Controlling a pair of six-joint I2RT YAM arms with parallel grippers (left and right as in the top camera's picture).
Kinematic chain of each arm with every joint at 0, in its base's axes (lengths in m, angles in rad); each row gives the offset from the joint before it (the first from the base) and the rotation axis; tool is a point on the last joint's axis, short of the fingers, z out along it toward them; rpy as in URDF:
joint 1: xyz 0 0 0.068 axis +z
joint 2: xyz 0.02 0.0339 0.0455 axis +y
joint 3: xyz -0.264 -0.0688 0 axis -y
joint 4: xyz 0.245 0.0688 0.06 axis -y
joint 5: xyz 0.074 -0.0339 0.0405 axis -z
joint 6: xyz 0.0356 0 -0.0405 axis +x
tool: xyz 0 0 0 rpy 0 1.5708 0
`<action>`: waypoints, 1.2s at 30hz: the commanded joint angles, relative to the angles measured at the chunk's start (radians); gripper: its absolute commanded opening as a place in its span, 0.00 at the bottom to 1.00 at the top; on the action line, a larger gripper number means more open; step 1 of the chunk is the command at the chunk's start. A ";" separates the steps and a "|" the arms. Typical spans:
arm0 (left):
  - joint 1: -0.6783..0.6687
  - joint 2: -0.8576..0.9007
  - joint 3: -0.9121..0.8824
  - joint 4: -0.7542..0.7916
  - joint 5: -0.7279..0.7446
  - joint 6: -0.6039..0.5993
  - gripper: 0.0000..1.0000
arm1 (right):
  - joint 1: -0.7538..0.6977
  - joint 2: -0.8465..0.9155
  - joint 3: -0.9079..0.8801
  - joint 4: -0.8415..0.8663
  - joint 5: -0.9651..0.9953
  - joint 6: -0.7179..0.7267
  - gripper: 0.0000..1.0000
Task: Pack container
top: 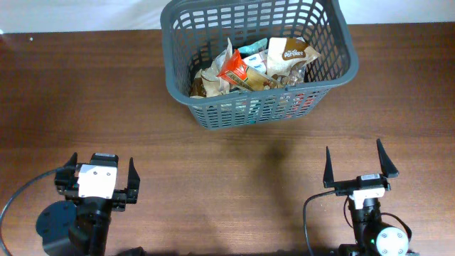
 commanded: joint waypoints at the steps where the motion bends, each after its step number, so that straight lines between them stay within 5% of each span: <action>1: -0.005 -0.003 -0.009 0.005 -0.010 -0.013 0.99 | -0.010 -0.012 -0.005 -0.022 0.013 -0.003 0.99; 11: -0.005 -0.003 -0.009 0.005 -0.010 -0.013 0.99 | -0.010 -0.010 -0.005 -0.373 0.018 -0.002 0.99; 36: -0.005 -0.006 -0.011 -0.013 -0.011 -0.013 0.99 | -0.010 -0.003 -0.003 -0.375 0.016 -0.003 0.99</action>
